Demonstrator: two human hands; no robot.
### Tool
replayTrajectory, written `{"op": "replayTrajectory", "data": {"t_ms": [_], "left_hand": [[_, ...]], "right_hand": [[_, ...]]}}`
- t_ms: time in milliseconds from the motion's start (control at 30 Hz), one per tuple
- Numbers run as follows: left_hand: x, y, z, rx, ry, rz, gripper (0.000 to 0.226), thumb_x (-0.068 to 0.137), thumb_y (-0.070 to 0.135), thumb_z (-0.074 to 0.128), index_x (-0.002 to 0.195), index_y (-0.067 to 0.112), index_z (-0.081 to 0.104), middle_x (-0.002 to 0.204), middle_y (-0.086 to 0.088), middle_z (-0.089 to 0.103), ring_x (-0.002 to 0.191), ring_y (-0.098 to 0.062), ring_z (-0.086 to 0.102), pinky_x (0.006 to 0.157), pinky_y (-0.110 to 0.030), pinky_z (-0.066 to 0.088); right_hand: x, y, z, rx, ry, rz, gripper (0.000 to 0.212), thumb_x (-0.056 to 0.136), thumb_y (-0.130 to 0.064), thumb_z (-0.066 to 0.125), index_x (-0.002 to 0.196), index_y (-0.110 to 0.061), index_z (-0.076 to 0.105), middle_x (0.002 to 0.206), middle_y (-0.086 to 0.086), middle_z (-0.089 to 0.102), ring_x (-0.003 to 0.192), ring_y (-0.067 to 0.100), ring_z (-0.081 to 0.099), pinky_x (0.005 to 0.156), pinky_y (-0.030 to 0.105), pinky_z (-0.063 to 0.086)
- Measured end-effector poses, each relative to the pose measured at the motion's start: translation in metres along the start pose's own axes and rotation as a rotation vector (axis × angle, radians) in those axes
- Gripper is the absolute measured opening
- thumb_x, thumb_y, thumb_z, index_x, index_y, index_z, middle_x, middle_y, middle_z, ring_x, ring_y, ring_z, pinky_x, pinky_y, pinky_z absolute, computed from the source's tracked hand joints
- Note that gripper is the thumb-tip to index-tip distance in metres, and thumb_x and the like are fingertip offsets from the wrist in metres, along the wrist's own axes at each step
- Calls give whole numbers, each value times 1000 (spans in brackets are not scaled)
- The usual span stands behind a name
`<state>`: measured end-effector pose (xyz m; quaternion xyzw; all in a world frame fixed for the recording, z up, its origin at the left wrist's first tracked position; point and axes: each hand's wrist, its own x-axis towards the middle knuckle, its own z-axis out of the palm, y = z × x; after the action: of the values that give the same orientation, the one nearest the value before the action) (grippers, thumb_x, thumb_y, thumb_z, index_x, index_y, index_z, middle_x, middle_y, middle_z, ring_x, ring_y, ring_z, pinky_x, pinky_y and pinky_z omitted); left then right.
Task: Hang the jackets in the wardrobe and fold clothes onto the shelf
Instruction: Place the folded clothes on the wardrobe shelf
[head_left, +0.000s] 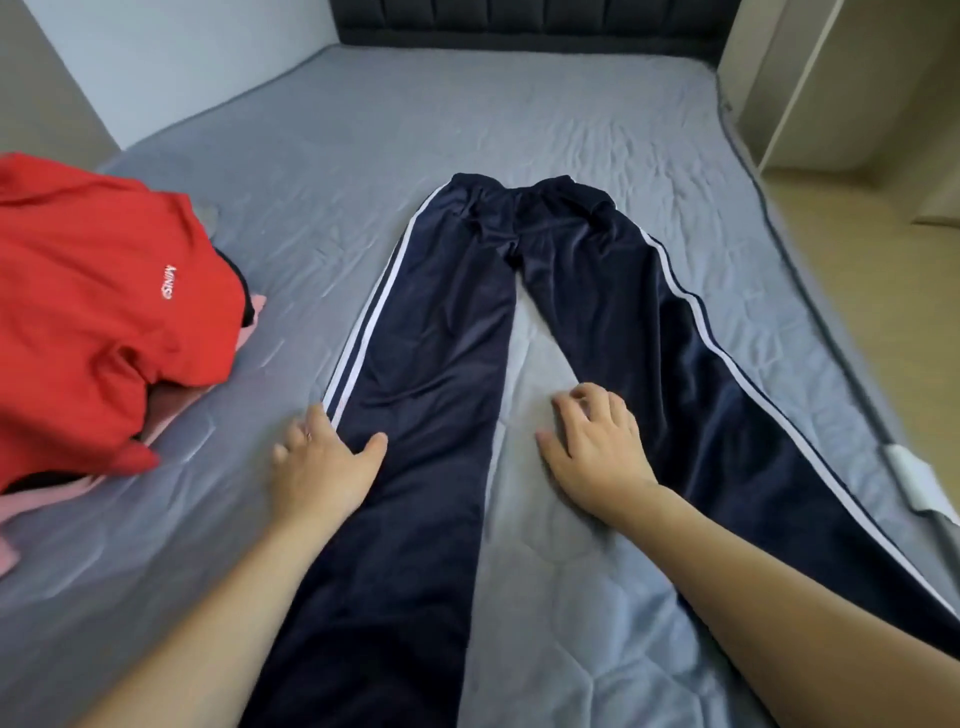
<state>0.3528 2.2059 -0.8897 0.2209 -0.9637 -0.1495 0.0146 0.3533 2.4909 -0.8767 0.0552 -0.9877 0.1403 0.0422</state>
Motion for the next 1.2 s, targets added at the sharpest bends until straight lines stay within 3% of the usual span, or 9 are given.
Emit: {"op": "replayTrajectory", "data": {"t_ms": [67,167,267,367,467,600,767,1000,1200], "left_hand": [[0,-9,-16,-210,-109,-109,66,81,49,66,124,3,47,126,-18,56,111,-38,54,90,-41,43],[-3,-38,-39,-578,-357,-265,38,87,29,68,114,4,58,118,-15,62,102,-31,60,89,-36,48],[-21,-57,-62,-764,-541,-245,16,95,19,60,106,9,66,97,-13,68,81,-28,67,68,-37,58],[-27,-41,-89,-801,-481,-118,11,95,12,56,88,12,65,80,-10,68,64,-24,64,60,-31,53],[-27,12,-116,-865,-519,-46,14,91,9,53,86,12,66,71,-9,67,55,-21,60,52,-27,49],[-64,145,-114,-866,-672,111,17,90,7,48,76,12,54,59,-5,53,38,-14,50,38,-18,39],[-149,274,-55,-711,-1134,252,17,102,11,32,113,9,44,98,-18,67,84,-35,70,73,-41,57],[-162,254,-25,55,-922,324,43,88,54,56,104,15,62,89,-4,64,70,-21,64,67,-30,49],[-214,242,-19,-119,-1142,416,22,99,12,45,117,12,58,79,-10,66,58,-20,61,52,-26,50]], "right_hand": [[-28,-32,-4,136,-88,15,29,94,-38,48,94,-13,61,102,6,59,100,30,55,83,37,41],[-68,-80,-6,499,-561,188,44,86,-57,56,68,-16,57,67,2,62,64,18,60,60,29,43],[-93,-115,-4,693,-713,256,22,87,-36,67,84,-16,59,75,1,61,58,13,56,47,24,46],[-98,-121,-15,1068,-755,518,21,98,-13,52,115,-6,59,100,10,67,81,22,65,65,34,55],[-105,-93,-39,1192,-822,621,17,98,-7,46,97,-7,63,77,6,68,64,17,64,52,26,51],[-125,-23,-77,853,-701,542,14,92,-4,46,86,-6,59,59,4,62,46,14,55,45,25,47],[-158,98,-117,791,-540,688,15,95,-9,42,91,-4,55,75,16,61,54,25,60,54,33,54],[-168,154,-137,1015,-519,775,37,100,-38,38,96,-5,55,87,19,66,67,30,66,57,34,55],[-159,180,-147,951,-466,787,48,101,-43,36,103,1,54,87,19,62,68,31,62,60,35,53]]}}
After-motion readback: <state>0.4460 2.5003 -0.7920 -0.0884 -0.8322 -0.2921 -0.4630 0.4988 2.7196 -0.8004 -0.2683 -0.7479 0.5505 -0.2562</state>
